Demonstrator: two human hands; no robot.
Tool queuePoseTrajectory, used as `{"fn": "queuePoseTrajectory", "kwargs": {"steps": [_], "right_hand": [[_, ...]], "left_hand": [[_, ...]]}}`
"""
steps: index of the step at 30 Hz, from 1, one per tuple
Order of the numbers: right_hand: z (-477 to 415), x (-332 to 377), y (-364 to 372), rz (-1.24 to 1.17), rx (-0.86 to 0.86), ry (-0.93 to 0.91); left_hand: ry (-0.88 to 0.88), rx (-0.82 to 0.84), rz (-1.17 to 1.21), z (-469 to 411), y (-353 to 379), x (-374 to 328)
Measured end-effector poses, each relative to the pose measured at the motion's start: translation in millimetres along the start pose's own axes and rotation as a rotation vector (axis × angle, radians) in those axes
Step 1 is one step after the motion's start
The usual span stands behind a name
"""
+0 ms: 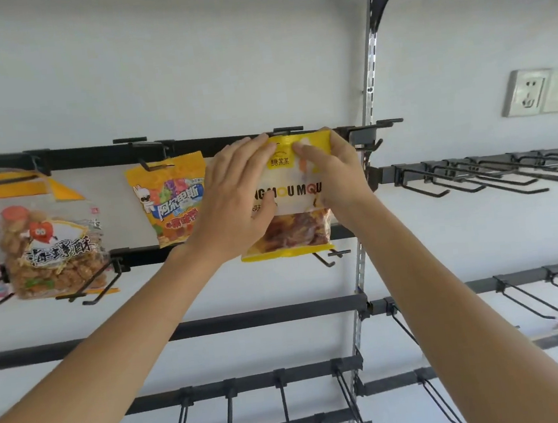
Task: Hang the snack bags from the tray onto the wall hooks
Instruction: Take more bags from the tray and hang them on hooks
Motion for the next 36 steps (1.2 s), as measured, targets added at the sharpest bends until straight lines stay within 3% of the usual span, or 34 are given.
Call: {"fn": "queuePoseTrajectory", "kwargs": {"steps": [14, 25, 29, 32, 34, 36], "right_hand": [[-5.7, -18.5, -9.4, -0.156, 0.137, 0.068], [-15.1, -28.7, -15.1, 0.11, 0.013, -0.015], [-20.3, -36.5, -15.6, 0.325, -0.121, -0.031], [-9.7, -31.5, -11.8, 0.802, -0.415, -0.341], [-4.6, -33.1, -1.2, 1.004, -0.398, -0.479], [-5.6, -46.7, 6.3, 1.102, -0.242, -0.439]], "left_hand": [[0.037, 0.03, -0.065, -2.3, 5.8, -4.4], [-0.031, 0.128, -0.144, 6.5, 22.8, 11.4], [-0.027, 0.176, -0.169, 7.8, 26.2, 15.6], [0.001, 0.208, -0.216, 9.9, 30.7, 13.7], [-0.007, 0.242, -0.245, 10.8, 33.4, 16.1], [-0.014, 0.266, -0.281, 11.8, 36.5, 22.2]]}}
Point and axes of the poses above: each hand's wrist, its own z-axis away from the middle knuckle, its own y-axis out of the palm, x = y × z, the point moved 4 cm from there along -z, towards the middle knuckle, and after that the axes turned 5 degrees about x, right-handed, at the moved point
